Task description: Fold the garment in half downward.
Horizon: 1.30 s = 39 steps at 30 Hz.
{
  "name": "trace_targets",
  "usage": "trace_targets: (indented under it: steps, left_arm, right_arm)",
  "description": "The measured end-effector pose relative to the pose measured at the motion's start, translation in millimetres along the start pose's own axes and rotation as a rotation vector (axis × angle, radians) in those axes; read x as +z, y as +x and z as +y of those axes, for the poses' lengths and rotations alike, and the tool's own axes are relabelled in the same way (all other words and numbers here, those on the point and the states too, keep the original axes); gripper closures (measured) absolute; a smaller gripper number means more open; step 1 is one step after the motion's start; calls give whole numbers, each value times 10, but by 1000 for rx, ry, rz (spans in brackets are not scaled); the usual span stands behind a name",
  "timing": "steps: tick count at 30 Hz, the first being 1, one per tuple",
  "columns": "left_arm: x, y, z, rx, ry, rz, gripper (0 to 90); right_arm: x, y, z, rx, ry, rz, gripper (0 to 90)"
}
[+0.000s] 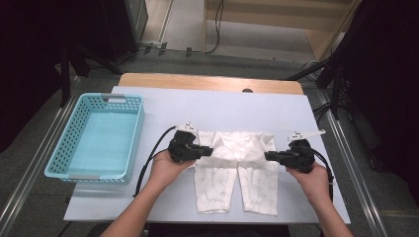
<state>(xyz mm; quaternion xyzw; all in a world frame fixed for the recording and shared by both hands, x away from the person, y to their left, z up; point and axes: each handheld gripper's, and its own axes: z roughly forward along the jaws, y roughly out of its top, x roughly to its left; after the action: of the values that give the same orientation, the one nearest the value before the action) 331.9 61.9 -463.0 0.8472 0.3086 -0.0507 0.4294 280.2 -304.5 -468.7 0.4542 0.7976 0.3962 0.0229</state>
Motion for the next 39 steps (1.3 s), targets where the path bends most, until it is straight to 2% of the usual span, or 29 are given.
trace_targets:
  steps: [5, 9, 12, 13, 16, 18, 23, 27, 39]
  left_arm:
    - [-32, -33, -33, 2, -3, -4, 855]
    - [-92, -56, -36, -4, -25, -16, 847]
    - [-99, -59, -60, -11, -16, -20, 826]
    - [-88, -52, -74, -17, 2, -23, 801]
    - [-56, -35, -107, -31, 8, -18, 648]
    - [-41, -23, -110, -29, 9, -7, 551]
    - [-28, -19, -99, -14, -18, 21, 428]
    - [-3, -26, -60, -9, -20, 34, 393]
    - [154, 21, 114, -10, -3, 49, 393]
  right_arm:
    - [-40, 61, -35, 3, -3, 19, 855]
    - [-96, 133, -54, 2, -13, 42, 855]
    - [-132, 168, -80, -7, -14, 33, 850]
    - [-132, 165, -89, -4, -12, 32, 841]
    - [-115, 136, -116, 15, -3, 29, 690]
    - [-108, 113, -111, 21, -17, 38, 602]
    - [-106, 113, -95, -2, -48, 20, 435]
    - [-69, 110, -72, -6, -41, 12, 414]
    - [83, 95, 65, -4, -33, -7, 387]
